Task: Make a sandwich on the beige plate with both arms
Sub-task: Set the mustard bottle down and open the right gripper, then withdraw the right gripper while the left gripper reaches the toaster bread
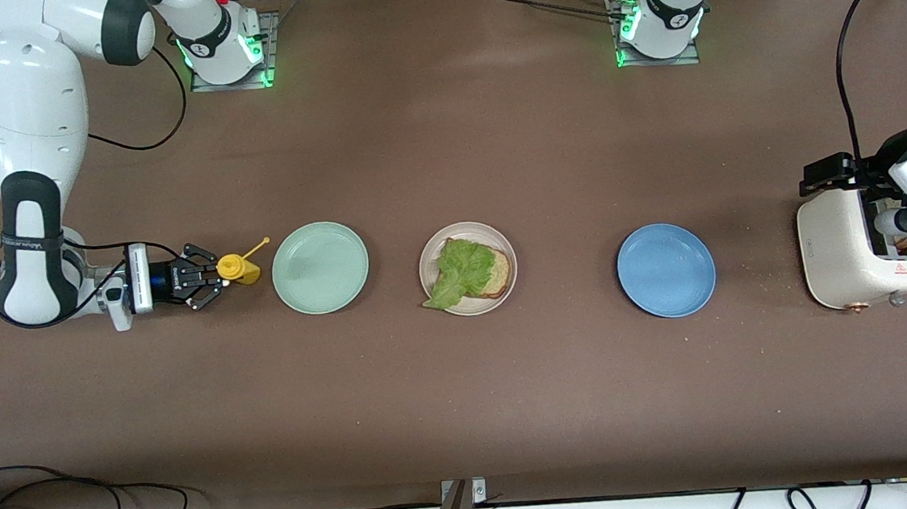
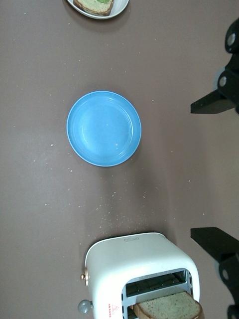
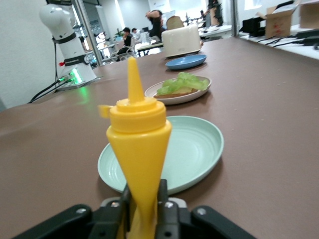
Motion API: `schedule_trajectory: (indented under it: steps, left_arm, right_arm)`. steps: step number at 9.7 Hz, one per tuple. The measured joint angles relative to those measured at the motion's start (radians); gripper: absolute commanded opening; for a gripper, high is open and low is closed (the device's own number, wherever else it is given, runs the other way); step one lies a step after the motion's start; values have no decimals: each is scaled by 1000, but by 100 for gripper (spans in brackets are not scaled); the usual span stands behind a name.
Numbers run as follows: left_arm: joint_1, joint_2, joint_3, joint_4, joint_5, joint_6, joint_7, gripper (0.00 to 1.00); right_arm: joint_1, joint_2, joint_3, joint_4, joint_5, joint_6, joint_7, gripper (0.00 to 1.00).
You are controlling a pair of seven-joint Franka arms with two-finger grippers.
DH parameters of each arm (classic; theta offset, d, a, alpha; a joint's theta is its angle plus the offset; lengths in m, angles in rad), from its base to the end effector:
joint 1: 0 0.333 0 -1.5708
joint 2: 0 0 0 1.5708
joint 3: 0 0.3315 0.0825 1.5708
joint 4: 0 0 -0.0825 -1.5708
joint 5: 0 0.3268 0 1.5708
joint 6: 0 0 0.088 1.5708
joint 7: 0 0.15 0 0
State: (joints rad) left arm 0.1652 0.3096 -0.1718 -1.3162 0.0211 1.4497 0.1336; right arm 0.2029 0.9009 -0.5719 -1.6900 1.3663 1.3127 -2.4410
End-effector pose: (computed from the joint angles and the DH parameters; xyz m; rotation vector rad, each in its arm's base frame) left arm 0.5699 0.0143 0.5270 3.0810 -0.2097 -0.2621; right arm 0.5685 0.0040 0.1689 -1.4435 -1.3585 -0.8012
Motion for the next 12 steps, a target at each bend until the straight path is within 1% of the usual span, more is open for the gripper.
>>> schedule_trajectory:
  steps: [3,4,5,7,8,9,10,12]
  left_arm:
    - [0,1,0,0,0,0,0,100]
    - [0,1,0,0,0,0,0,100]
    - [0,1,0,0,0,0,0,100]
    - [0,2,0,0,0,0,0,100]
    - [0,2,0,0,0,0,0,100]
    - [0,2,1,0,0,0,0,100]
    - [2,3,2,0,0,0,1,100]
    - [8,5,3,0,0,0,5,100]
  right_arm:
    - [-20,-2,-2,-2,5,-4,-7,100]
    - [-20,-2,-11,2,-5,-4,-3,100]
    - [-22,-3,-33,14,-38,-3,14,100]
    - [-30,-7,-113,70,-137,-20,78,100]
    - [-32,-10,-157,110,-170,-53,133,100]
    - [-33,-16,-192,154,-194,-91,235,100]
    - [-33,-24,-216,196,-205,-130,363,100]
    - [-30,-36,-256,318,-210,-200,642,100]
